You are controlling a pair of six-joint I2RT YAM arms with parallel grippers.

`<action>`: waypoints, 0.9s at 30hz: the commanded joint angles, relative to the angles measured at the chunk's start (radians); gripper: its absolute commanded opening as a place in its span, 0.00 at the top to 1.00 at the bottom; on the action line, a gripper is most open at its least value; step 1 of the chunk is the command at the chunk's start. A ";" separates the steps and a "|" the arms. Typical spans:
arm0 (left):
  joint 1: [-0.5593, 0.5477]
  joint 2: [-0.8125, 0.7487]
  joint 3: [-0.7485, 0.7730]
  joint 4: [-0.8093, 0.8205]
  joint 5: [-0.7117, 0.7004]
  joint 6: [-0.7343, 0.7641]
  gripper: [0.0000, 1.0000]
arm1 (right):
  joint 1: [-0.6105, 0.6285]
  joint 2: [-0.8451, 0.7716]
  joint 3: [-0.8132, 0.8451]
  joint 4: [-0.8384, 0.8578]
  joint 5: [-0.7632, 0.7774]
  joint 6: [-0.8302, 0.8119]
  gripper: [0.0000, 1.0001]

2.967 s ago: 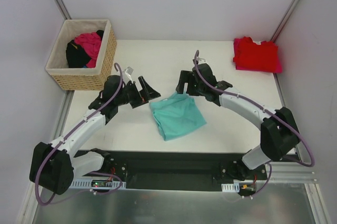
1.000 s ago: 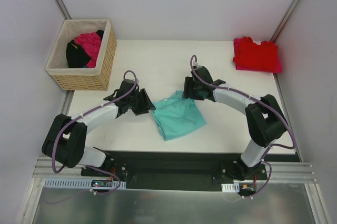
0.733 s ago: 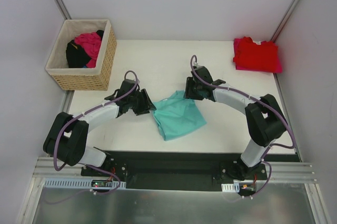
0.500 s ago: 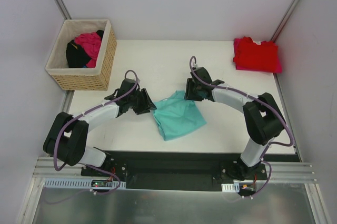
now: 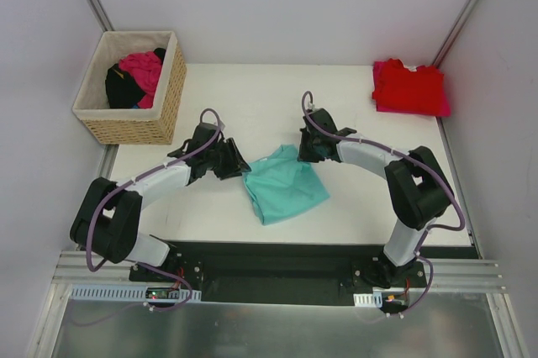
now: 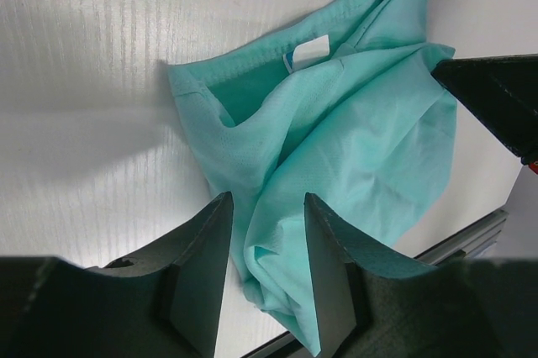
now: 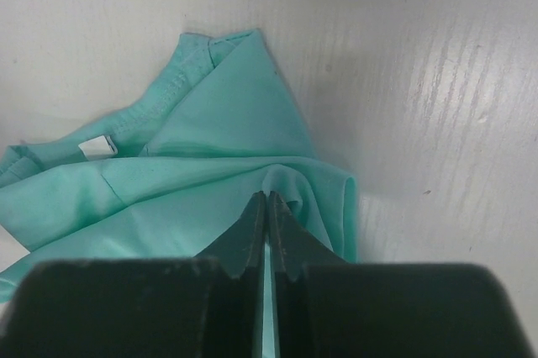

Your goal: Fold and stack the t-shirts

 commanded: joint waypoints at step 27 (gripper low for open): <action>0.006 -0.020 -0.038 0.049 0.078 -0.020 0.82 | -0.004 0.031 0.039 -0.026 -0.002 0.013 0.99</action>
